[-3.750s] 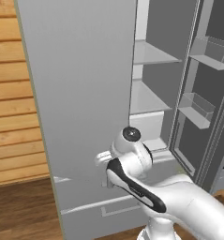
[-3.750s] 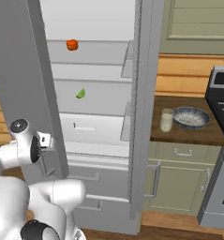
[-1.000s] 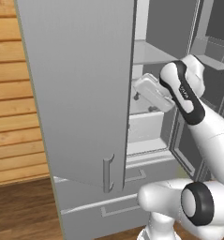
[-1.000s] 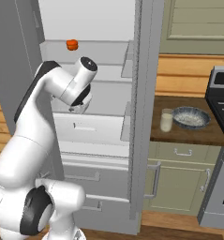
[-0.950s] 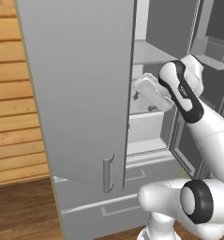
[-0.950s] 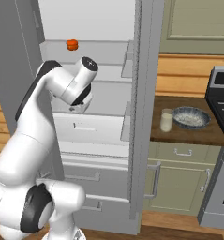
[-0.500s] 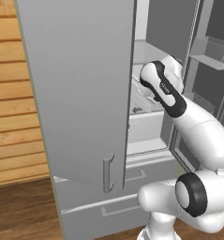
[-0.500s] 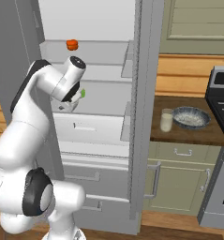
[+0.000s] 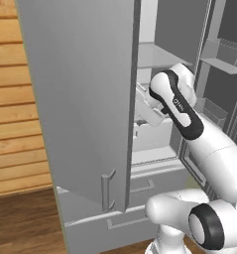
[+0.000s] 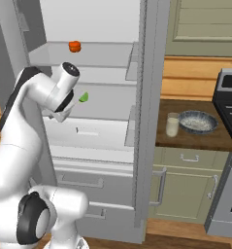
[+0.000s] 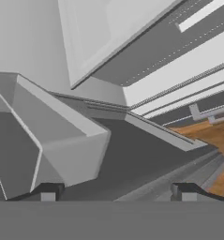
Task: Grab a lemon wedge from the fridge and one ice cube from the ice bowl, and put them in the glass of lemonade.
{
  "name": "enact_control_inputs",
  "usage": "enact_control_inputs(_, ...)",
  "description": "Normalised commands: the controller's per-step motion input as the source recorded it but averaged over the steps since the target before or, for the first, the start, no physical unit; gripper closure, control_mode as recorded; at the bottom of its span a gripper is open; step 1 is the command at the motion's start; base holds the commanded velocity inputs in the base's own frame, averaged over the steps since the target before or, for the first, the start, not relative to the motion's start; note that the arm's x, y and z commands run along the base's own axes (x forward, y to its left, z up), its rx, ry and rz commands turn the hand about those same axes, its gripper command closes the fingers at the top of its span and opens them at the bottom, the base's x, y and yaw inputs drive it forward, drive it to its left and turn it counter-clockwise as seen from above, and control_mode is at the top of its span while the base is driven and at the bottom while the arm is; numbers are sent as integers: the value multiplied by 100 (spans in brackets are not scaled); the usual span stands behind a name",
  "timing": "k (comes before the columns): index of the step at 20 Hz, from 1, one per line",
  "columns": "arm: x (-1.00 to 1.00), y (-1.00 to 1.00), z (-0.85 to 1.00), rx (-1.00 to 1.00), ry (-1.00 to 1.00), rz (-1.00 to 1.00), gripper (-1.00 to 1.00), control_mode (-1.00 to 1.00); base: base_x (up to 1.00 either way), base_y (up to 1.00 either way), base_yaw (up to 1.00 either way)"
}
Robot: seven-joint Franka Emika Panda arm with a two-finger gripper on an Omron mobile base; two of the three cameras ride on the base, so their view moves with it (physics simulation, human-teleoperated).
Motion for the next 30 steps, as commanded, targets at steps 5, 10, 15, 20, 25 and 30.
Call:
enact_control_inputs(5,-23,59,-1,5,-1,0,-100,-100,0,0,0)
enact_control_inputs(10,-9,57,-15,3,0,1,-100,-100,0,0,0)
enact_control_inputs(15,-1,2,-6,0,10,21,-100,-100,0,0,0)
enact_control_inputs(20,33,9,-29,6,5,49,-100,-100,0,0,0)
enact_control_inputs(25,-2,65,-20,5,-1,31,-100,-100,0,0,0)
enact_control_inputs(30,-28,91,-9,2,-7,16,-100,-100,0,0,0)
